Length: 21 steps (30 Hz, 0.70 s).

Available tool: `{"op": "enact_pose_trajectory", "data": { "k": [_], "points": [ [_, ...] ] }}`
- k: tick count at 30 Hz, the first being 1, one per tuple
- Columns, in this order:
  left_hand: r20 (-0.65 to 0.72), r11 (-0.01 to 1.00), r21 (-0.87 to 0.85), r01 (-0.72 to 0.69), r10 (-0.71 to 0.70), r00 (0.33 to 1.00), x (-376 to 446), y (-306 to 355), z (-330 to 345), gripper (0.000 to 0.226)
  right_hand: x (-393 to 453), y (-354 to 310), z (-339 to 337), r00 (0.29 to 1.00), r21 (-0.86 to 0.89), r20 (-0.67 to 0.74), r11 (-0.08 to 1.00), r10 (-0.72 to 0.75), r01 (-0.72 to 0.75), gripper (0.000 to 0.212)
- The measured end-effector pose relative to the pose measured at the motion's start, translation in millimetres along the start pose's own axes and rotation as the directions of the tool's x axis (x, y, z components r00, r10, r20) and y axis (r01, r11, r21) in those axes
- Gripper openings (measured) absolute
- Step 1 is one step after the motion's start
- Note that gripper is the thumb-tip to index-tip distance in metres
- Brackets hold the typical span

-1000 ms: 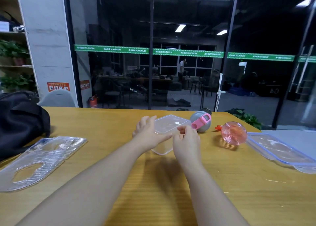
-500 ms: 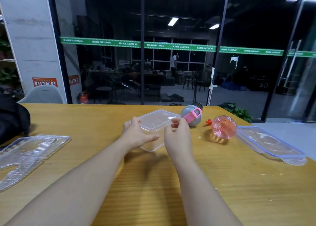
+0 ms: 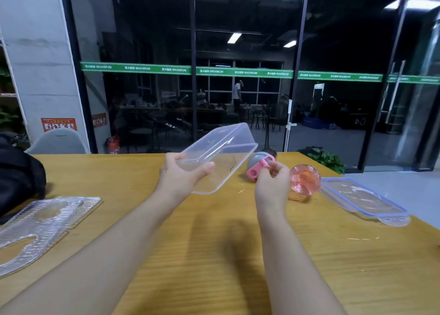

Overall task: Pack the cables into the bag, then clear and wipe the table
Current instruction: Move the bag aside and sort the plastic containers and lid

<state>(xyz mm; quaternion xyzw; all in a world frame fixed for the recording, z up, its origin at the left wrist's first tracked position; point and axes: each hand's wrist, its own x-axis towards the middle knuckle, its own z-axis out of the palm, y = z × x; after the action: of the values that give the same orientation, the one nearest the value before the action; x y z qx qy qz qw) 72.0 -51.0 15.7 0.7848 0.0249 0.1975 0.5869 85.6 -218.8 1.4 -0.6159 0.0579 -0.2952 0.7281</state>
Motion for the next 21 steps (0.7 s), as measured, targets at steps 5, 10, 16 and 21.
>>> {"op": "enact_pose_trajectory", "data": {
  "k": [5,10,16,21],
  "points": [
    [0.220,0.860,-0.429,0.276,-0.197,0.955,-43,21,-1,0.074,-2,-22,-17,0.990,0.083,-0.125,0.994,-0.066,0.077,0.018],
    [0.387,0.618,-0.645,0.450,-0.245,0.889,-63,24,4,0.032,14,-23,-57,0.988,-0.079,-0.116,0.992,-0.103,0.094,0.017],
    [0.621,0.443,-0.654,0.614,-0.149,0.769,-68,9,21,0.077,47,-16,-127,0.991,-0.462,-0.087,0.886,-0.098,0.047,0.023],
    [0.639,0.500,-0.649,0.573,-0.050,0.768,-74,6,25,0.072,63,-17,-169,0.991,-0.628,-0.125,0.778,-0.054,-0.037,0.021]
  ]
}}
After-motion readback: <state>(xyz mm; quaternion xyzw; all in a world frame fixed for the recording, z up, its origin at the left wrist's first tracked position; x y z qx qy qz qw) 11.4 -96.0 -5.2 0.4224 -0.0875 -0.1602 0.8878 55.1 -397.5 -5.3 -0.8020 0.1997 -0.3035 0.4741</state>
